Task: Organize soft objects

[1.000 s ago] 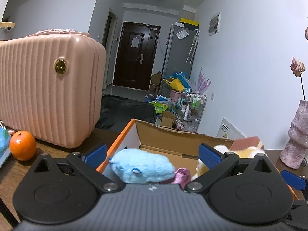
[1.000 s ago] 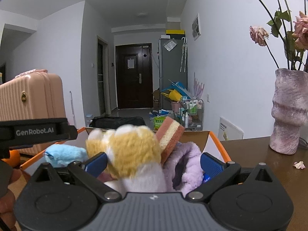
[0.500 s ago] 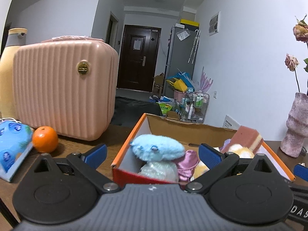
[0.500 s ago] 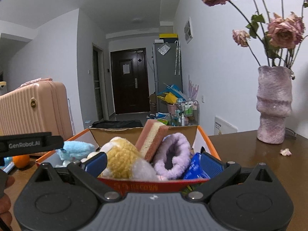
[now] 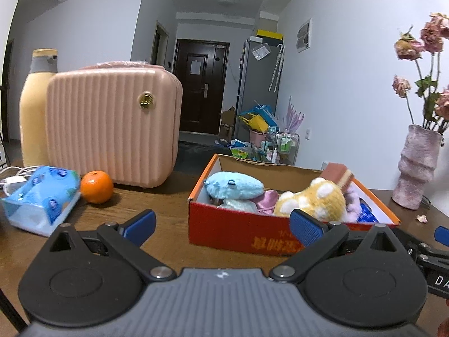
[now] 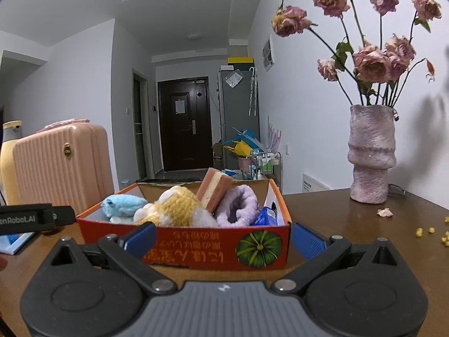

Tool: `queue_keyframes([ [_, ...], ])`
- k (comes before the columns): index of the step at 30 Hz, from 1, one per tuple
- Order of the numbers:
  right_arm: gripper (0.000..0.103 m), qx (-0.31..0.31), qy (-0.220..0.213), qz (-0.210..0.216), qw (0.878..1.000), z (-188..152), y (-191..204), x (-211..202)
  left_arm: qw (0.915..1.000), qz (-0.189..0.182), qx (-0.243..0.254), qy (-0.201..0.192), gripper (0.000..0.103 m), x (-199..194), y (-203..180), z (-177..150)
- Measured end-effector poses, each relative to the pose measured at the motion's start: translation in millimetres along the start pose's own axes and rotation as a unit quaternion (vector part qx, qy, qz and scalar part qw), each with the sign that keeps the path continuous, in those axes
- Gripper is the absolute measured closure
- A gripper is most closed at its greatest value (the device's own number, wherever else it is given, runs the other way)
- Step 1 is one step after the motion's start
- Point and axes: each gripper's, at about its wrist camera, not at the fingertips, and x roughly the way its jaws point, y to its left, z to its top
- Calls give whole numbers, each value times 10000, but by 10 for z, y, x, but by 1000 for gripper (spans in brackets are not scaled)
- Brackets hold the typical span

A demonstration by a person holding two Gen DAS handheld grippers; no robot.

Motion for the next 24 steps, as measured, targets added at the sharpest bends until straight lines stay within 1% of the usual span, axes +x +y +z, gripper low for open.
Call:
queue_keyframes([
  [8, 0, -38, -139, 92, 9999, -52, -5, -626, 9999, -7, 121, -75, 0, -616, 41, -142],
  [16, 0, 113, -305, 190, 9993, -66, -59, -1222, 9992, -1, 361, -161, 0, -1251, 34, -308],
  [20, 0, 151, -382, 240, 9989, -93, -86, -1451, 9989, -23, 414, -216, 0, -1545, 39, -372],
  [24, 0, 144, -327, 293, 9989, -143, -94, -1581, 9982, -25, 484, -346, 0, -1783, 19, -431],
])
